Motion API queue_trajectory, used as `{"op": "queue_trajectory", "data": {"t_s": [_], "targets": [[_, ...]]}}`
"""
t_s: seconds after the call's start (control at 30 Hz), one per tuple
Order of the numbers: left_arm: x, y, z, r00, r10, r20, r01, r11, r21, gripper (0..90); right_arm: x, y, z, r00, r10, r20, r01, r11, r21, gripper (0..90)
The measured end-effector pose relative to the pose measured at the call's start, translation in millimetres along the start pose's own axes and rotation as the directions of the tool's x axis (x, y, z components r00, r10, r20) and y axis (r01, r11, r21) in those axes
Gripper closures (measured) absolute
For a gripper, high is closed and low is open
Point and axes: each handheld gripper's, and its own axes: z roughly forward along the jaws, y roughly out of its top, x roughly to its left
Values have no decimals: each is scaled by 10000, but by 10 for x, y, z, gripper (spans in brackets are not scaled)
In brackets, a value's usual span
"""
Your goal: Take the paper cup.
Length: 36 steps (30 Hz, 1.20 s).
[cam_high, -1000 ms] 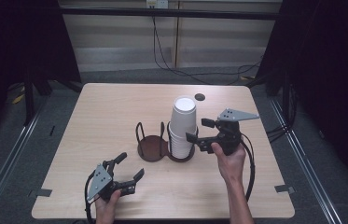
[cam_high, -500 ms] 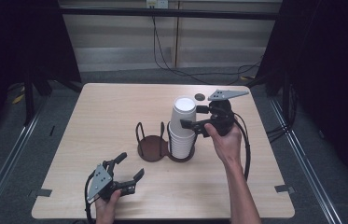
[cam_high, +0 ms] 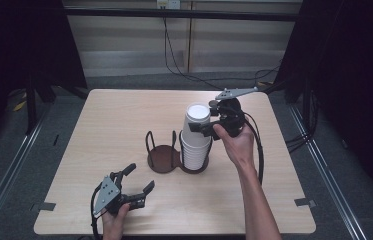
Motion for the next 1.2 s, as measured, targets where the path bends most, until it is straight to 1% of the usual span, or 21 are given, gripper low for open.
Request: {"op": "queue_trajectory", "data": {"t_s": [0.07,0.1,0.17,0.23,0.27,0.37,0.47,0.53,0.57,0.63,0.67,0.7,0.77,0.8,0.83,0.87,0.97,1.0,1.07,1.17,1.2], "targets": [[2,1,-1,10000,21,-2,-21,10000,27,159,17,9,36,9998,-190,52,189,9996,211,148],[1,0,1,10000,-10,-15,10,10000,13,159,17,9,36,9998,-190,52,189,9996,211,148],[5,2,-1,10000,81,-44,-81,10000,21,158,31,23,54,9987,-411,294,401,9986,335,183],[1,1,1,10000,-10,-19,10,10000,16,158,27,34,54,9988,-423,243,417,9988,268,184],[6,2,-1,9999,91,-47,-91,10000,23,158,26,38,56,9989,-411,233,404,9988,288,183],[6,2,-1,10000,88,-46,-88,10000,21,159,22,49,80,9995,-228,213,220,9990,380,179],[-2,0,1,10000,-27,-23,27,10000,-3,158,4,59,88,9999,-143,98,138,9987,482,177],[-2,0,1,10000,-25,-23,25,10000,-1,159,15,74,86,9995,-275,162,264,9978,609,185],[6,2,-1,9999,90,-44,-90,10000,21,159,25,85,81,9991,-354,247,336,9970,694,191],[-1,0,1,10000,-24,-19,24,10000,-3,159,49,104,72,9975,-566,432,531,9955,787,201],[7,2,-3,9999,108,-32,-107,9999,37,158,55,109,70,9972,-593,452,555,9951,823,202],[0,0,1,10000,-9,-28,9,10000,3,158,60,114,70,9968,-640,481,597,9945,864,205],[6,2,-3,9999,105,-29,-105,9999,39,159,66,123,68,9963,-706,495,659,9936,915,208],[1,1,-1,10000,8,2,-8,10000,30,159,69,126,68,9960,-721,519,670,9932,948,209],[7,2,-3,9999,107,-24,-107,9999,41,158,76,134,68,9956,-757,556,699,9925,1000,211],[0,0,1,10000,-5,-27,5,10000,-3,159,81,141,67,9953,-781,578,717,9919,1050,211],[0,0,0,10000,-13,-10,13,10000,8,159,105,156,66,9932,-935,700,851,9898,1142,216],[5,2,-1,10000,81,-42,-81,10000,16,158,115,163,66,9925,-972,747,881,9892,1172,217],[-2,0,0,10000,-15,-1,15,10000,2,158,120,165,64,9920,-1001,765,906,9888,1182,218],[0,0,0,10000,-12,-8,12,10000,9,159,118,169,62,9916,-1028,787,931,9887,1178,219],[8,2,-3,9999,125,-30,-125,9999,38,159,145,174,55,9884,-1179,963,1071,9881,1102,221]]}}
